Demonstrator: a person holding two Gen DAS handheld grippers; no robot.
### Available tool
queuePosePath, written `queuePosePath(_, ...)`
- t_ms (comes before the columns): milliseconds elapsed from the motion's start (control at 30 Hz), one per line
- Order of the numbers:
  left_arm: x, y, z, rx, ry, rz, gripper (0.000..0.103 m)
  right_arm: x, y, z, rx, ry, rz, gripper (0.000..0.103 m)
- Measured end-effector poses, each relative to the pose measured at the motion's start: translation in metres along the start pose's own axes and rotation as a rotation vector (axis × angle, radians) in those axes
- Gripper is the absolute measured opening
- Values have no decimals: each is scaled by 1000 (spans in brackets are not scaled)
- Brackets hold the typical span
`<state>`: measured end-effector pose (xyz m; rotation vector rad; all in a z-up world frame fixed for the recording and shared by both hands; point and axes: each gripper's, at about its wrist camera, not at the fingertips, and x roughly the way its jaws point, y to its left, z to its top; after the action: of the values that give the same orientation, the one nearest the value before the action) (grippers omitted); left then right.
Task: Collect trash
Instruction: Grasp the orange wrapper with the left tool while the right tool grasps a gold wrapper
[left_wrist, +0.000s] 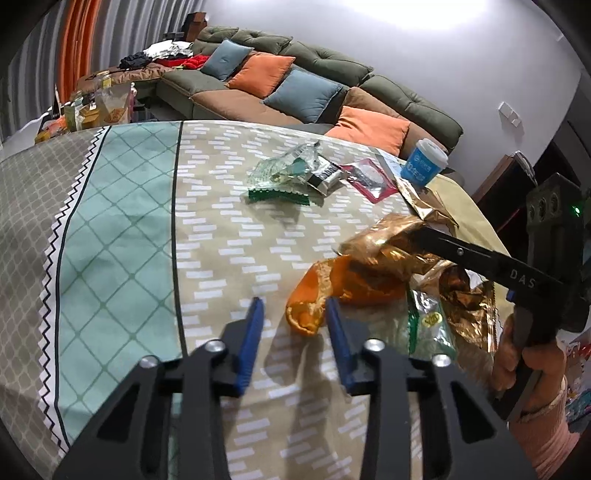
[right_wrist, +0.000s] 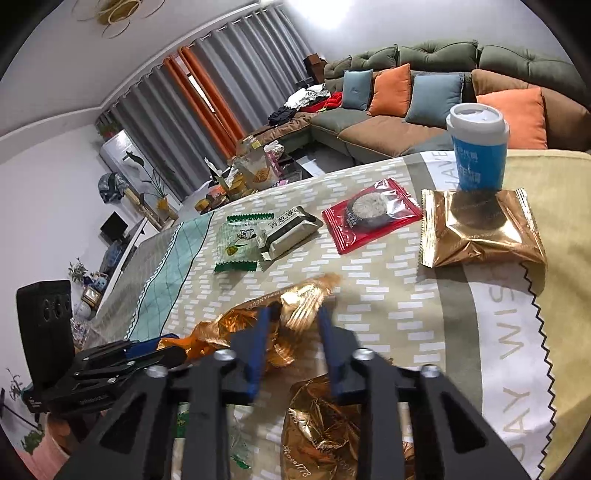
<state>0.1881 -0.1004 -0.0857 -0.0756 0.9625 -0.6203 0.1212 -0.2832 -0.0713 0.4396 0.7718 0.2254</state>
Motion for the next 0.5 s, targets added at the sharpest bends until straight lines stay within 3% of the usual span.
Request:
queuePosePath(167, 0, 2, -1, -15, 1, -21, 15, -6, 2, 0, 4, -16, 11, 16)
queuePosePath(500, -18, 9, -7, -30, -37, -31, 12, -24, 13, 6, -11, -84, 38, 15)
